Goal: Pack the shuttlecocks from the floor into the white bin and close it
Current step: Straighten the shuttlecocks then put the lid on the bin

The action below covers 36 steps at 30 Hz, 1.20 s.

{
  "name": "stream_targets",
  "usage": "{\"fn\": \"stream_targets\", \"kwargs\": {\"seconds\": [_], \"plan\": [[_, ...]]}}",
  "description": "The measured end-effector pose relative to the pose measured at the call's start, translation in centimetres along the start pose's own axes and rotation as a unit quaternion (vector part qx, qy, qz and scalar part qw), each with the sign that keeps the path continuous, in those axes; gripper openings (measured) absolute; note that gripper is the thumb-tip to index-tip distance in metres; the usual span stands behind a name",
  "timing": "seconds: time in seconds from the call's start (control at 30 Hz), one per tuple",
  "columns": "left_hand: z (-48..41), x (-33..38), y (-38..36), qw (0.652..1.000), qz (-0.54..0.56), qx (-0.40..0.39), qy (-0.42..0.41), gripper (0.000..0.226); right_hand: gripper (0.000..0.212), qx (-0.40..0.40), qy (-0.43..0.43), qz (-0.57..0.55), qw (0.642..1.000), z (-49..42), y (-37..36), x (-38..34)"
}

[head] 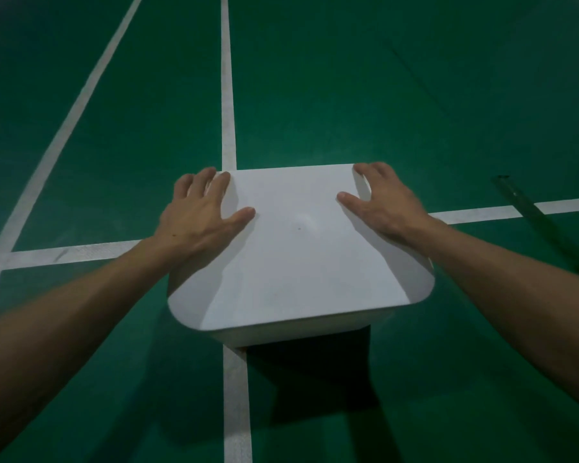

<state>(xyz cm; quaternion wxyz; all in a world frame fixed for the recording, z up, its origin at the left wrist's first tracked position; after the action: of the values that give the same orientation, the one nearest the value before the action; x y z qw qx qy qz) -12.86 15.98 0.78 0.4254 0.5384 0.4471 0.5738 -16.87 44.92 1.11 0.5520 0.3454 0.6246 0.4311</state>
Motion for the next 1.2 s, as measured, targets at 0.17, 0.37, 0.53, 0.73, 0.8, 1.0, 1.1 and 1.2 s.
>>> {"fn": "stream_targets", "kwargs": {"seconds": [0.17, 0.37, 0.53, 0.73, 0.8, 1.0, 1.1, 1.2], "plan": [[0.1, 0.4, 0.0, 0.999, -0.039, 0.0, -0.002, 0.081, 0.071, 0.003, 0.015, 0.056, 0.998, 0.2, -0.1, -0.4], [-1.1, 0.9, 0.4, 0.996, -0.079, 0.031, -0.012, 0.086, 0.071, 0.012, 0.001, 0.05, 0.999, -0.6, 0.1, -0.7], [-1.5, 0.6, -0.1, 0.997, -0.072, 0.001, -0.011, 0.091, 0.075, -0.013, 0.002, 0.096, 0.995, -0.5, -0.5, -0.6], [-2.4, 1.0, 0.0, 0.995, -0.101, -0.007, -0.011, 0.093, 0.076, -0.028, 0.002, 0.107, 0.994, -0.8, -0.5, -0.5], [-2.6, 1.0, 0.0, 0.995, -0.102, -0.006, -0.011, 0.092, 0.076, -0.03, 0.0, 0.105, 0.994, -0.8, -0.4, -0.4], [-2.6, 1.2, 0.2, 0.993, -0.118, -0.008, 0.002, 0.092, 0.076, -0.034, 0.001, 0.073, 0.997, -1.4, 0.0, -0.2], [-0.4, 1.4, 0.4, 0.995, -0.099, 0.014, 0.023, 0.083, 0.076, -0.018, -0.009, 0.088, 0.996, -0.2, -0.3, -0.5], [3.7, 1.3, -0.1, 0.998, -0.066, 0.008, 0.002, 0.075, 0.075, -0.024, -0.015, 0.096, 0.995, 2.2, -0.1, -1.1]]}}
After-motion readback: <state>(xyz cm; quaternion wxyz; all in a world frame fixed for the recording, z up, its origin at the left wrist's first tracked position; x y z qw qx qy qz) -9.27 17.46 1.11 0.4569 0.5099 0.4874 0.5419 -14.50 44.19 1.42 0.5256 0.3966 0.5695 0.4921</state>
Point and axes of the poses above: each hand's wrist, its own z-axis away from the middle knuckle, its own y-axis out of the back of the hand, x = y × z, the point moved 7 cm from there along -z, towards the middle knuckle, and after that the axes turned 6 degrees about y, right-handed, at the moved point
